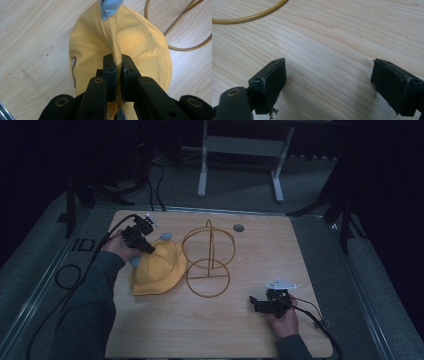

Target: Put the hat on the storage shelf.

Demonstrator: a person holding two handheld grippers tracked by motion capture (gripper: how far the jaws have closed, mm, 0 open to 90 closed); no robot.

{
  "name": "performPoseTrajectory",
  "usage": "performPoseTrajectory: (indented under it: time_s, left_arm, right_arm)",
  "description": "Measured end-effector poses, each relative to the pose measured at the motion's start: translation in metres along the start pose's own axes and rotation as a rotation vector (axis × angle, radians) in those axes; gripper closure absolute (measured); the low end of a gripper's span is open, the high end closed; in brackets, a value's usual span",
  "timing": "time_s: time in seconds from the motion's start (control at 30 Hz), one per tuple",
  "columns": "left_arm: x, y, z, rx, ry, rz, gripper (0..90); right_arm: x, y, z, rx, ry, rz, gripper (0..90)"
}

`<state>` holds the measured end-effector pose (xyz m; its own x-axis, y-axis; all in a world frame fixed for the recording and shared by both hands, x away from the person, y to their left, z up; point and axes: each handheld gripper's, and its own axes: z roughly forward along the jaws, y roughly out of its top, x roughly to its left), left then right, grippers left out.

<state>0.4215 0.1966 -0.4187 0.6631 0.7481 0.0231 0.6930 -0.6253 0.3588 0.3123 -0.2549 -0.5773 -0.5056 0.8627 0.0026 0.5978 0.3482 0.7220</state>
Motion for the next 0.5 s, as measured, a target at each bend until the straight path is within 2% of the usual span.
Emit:
performPoseTrajectory:
  time_s: [0.5]
  left_arm:
    - [0.0002,-0.003,-0.0087,-0.014,-0.016,0.007,84.4]
  right_arm:
    - [0.0,0.0,0.0,0.0,0.0,0.0,12.8]
